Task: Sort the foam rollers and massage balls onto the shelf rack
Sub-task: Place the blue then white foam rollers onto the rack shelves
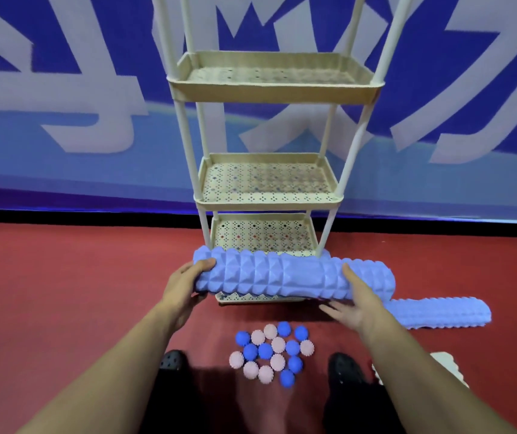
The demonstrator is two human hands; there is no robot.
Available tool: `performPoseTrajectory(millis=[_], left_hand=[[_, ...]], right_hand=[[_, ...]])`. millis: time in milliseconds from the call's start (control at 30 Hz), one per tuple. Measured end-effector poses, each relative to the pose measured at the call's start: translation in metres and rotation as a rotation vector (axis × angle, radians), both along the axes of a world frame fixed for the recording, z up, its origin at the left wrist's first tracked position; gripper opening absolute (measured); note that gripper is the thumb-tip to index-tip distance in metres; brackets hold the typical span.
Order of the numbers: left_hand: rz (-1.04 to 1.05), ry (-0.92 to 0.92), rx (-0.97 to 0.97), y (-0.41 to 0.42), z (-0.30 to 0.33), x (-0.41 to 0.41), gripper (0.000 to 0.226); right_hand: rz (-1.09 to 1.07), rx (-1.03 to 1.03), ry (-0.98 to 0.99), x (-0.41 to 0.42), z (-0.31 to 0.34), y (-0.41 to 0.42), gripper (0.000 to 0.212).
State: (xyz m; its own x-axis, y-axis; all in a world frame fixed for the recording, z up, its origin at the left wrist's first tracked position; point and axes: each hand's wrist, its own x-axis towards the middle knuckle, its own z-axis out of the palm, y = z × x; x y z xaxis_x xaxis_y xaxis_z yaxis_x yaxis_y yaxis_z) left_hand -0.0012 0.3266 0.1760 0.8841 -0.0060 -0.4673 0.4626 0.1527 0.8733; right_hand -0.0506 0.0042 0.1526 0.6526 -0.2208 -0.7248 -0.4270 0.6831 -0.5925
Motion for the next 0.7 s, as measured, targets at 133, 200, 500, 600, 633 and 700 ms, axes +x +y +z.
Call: performPoseTrajectory(millis=[133, 200, 500, 600, 633, 700], left_hand=[[-0.043, -0.015, -0.071, 0.004, -0.003, 0.011, 0.027], [-0.084, -0.017, -0.104, 0.007, -0.004, 0.015, 0.031], [-0.152, -0.094, -0.143, 0.002, -0.009, 0.029, 0.017], [-0.102, -0.134, -0.098, -0.005, -0.008, 0.032, 0.019], [-0.094, -0.141, -0.083, -0.006, -0.008, 0.033, 0.022], [-0.061, -0.148, -0.060, -0.007, -0.012, 0.037, 0.036]], right_hand=[[-0.013, 0.203, -0.002, 0.013, 0.001, 0.026, 0.105], [-0.042, 0.254, -0.011, 0.018, 0.004, 0.032, 0.097], [-0.171, 0.189, 0.018, 0.028, 0.006, 0.040, 0.073], [-0.218, 0.160, 0.005, 0.029, 0.004, 0.048, 0.072], [-0.240, 0.156, -0.003, 0.029, 0.004, 0.050, 0.071], [-0.291, 0.135, -0.019, 0.030, 0.003, 0.054, 0.067]])
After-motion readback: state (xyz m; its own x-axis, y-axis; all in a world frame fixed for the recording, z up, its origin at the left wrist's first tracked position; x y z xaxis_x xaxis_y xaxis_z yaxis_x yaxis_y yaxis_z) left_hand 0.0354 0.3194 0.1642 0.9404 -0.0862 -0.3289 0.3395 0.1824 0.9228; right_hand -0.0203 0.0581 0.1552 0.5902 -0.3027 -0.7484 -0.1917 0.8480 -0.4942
